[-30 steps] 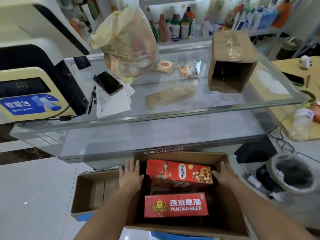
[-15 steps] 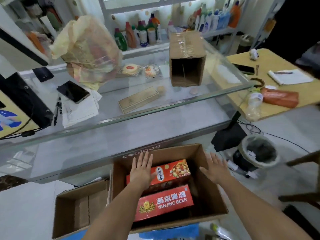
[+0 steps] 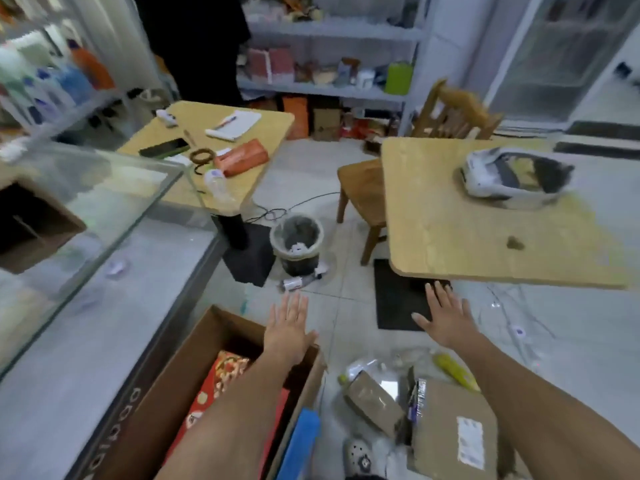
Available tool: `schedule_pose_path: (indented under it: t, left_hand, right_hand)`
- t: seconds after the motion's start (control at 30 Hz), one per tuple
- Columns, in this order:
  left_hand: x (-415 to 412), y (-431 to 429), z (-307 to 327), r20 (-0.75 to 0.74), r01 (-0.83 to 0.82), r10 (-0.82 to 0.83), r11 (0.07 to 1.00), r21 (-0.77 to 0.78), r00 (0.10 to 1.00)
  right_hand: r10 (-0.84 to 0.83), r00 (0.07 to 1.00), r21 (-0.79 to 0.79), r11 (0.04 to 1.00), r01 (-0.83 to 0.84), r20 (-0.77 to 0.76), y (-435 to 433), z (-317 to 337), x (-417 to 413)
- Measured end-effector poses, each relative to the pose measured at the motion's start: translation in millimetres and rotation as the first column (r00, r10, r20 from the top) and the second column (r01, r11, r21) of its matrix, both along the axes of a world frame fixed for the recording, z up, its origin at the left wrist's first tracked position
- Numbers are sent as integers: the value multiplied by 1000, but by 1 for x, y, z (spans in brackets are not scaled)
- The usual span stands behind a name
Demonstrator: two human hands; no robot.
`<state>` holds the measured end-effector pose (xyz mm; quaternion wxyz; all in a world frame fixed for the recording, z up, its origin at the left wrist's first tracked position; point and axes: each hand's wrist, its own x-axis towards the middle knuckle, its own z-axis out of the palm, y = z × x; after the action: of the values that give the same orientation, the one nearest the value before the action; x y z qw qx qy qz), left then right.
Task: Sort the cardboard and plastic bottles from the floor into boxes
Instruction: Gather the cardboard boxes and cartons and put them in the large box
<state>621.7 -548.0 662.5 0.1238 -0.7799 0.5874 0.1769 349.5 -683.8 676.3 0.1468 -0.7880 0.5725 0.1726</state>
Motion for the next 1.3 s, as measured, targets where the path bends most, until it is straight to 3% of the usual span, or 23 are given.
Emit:
schedule_pose_path:
  t: [0.17, 0.43, 0.63, 0.83, 0.93, 1.07, 1.2, 1.3]
  left_hand:
    - [-78, -44, -30, 3, 194, -194, 981, 26, 981]
    - [-157, -48, -172, -32, 399, -400, 901, 172, 916]
    - [-193, -51, -352, -56, 595, -596, 784, 175, 801]
    - [-189, -64, -545, -112, 777, -775, 591, 217, 622]
    - [-199, -92, -589, -203, 703, -676, 701, 121, 709]
    - [-214, -120, -593, -284, 525, -487, 848, 73, 826]
    - [-220, -103, -591, -268, 497, -468, 866, 52, 842]
    - [-230, -105, -593, -228, 529, -516, 849, -2, 826]
  right_hand:
    - [-223, 975, 37, 974, 223, -6, 14, -32, -104]
    - [-348, 937, 65, 934, 350, -42, 58, -167, -185]
    - [-459, 888, 65, 886, 460, -25, 77, -334, -217]
    - [-466, 884, -6, 884, 467, 31, 46, -521, -230]
    - [-522, 846, -46, 847, 529, 108, 33, -585, -229]
    - [-606, 784, -33, 788, 615, 135, 54, -632, -241]
    - [-751, 656, 63, 660, 749, 79, 86, -619, -269]
    - [-787, 616, 112, 611, 784, -18, 96, -618, -289]
